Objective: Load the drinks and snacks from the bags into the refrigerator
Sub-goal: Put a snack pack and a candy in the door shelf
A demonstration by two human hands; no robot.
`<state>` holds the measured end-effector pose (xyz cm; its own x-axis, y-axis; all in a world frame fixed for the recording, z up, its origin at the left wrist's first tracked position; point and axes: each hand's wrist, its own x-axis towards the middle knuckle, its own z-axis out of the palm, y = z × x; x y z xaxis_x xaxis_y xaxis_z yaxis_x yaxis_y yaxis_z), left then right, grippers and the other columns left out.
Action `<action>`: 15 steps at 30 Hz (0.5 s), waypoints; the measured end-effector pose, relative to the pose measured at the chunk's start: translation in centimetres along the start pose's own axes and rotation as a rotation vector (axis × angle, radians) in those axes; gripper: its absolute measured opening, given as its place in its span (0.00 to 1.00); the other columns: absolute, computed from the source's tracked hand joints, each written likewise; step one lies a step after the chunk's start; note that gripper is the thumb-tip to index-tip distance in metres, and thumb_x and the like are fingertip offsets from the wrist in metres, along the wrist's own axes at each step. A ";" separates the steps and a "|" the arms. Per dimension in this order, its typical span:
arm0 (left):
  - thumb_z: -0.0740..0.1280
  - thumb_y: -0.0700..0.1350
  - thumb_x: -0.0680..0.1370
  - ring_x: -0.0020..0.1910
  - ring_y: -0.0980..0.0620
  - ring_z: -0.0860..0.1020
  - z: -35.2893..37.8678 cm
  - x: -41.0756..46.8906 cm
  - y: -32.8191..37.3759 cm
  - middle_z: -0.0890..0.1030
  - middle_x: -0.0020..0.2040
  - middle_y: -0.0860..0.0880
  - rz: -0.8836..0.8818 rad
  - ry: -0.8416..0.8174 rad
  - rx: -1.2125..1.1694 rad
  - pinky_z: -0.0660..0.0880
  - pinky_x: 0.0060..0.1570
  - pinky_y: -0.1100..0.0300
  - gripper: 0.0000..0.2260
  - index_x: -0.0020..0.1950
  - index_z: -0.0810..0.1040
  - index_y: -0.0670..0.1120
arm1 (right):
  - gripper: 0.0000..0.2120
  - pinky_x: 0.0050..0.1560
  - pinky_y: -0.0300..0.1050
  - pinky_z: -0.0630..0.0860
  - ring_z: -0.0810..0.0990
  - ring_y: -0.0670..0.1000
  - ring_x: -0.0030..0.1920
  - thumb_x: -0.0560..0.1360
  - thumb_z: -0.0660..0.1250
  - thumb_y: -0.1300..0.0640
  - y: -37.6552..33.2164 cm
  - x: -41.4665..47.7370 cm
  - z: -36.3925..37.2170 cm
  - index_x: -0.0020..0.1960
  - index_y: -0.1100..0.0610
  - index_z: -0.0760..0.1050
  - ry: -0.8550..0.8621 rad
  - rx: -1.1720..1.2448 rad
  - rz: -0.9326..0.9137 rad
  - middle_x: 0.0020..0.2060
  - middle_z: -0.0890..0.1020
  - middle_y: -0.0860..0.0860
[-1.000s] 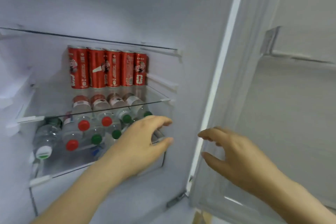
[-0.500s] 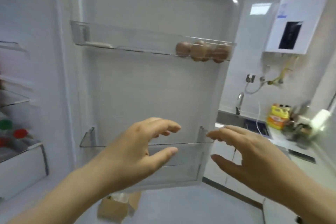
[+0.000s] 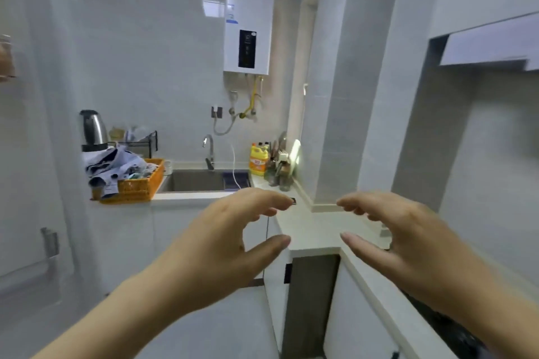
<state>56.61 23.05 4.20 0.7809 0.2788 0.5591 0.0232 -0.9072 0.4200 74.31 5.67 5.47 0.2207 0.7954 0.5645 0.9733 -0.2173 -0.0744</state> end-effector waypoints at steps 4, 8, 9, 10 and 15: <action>0.61 0.64 0.71 0.60 0.70 0.70 5.4 5.3 0.5 0.72 0.58 0.71 0.123 -0.099 -0.114 0.74 0.59 0.65 0.21 0.63 0.70 0.65 | 0.18 0.50 0.23 0.66 0.69 0.26 0.49 0.74 0.65 0.43 4.3 -2.6 -1.7 0.63 0.43 0.74 0.010 -0.096 0.179 0.51 0.74 0.32; 0.64 0.60 0.73 0.60 0.69 0.71 9.6 10.0 1.1 0.74 0.57 0.70 0.247 -0.159 -0.262 0.74 0.59 0.64 0.19 0.63 0.72 0.63 | 0.16 0.48 0.25 0.67 0.69 0.26 0.49 0.74 0.66 0.43 7.5 -4.6 -2.9 0.61 0.42 0.74 -0.005 -0.200 0.361 0.46 0.72 0.27; 0.64 0.59 0.73 0.59 0.70 0.71 10.6 11.1 1.2 0.74 0.57 0.70 0.280 -0.178 -0.291 0.73 0.59 0.65 0.18 0.63 0.72 0.63 | 0.17 0.48 0.26 0.68 0.70 0.27 0.49 0.73 0.64 0.42 8.1 -5.0 -3.1 0.60 0.41 0.74 -0.004 -0.230 0.407 0.46 0.72 0.27; 0.65 0.59 0.73 0.59 0.70 0.71 11.6 12.2 1.4 0.74 0.57 0.69 0.312 -0.196 -0.316 0.73 0.59 0.65 0.18 0.63 0.72 0.63 | 0.17 0.49 0.27 0.69 0.70 0.28 0.49 0.72 0.62 0.41 8.7 -5.5 -3.3 0.60 0.41 0.73 0.004 -0.258 0.445 0.47 0.73 0.28; 0.67 0.56 0.74 0.58 0.70 0.72 17.4 16.4 3.1 0.76 0.57 0.68 0.447 -0.327 -0.450 0.73 0.58 0.66 0.16 0.62 0.74 0.61 | 0.16 0.50 0.24 0.66 0.68 0.24 0.49 0.74 0.64 0.42 10.9 -9.2 -4.3 0.61 0.41 0.73 0.014 -0.384 0.665 0.48 0.72 0.29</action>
<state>80.35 19.28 2.20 0.8045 -0.2620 0.5330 -0.5475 -0.6749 0.4947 82.65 -6.46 2.98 0.7489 0.4220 0.5110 0.5451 -0.8308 -0.1127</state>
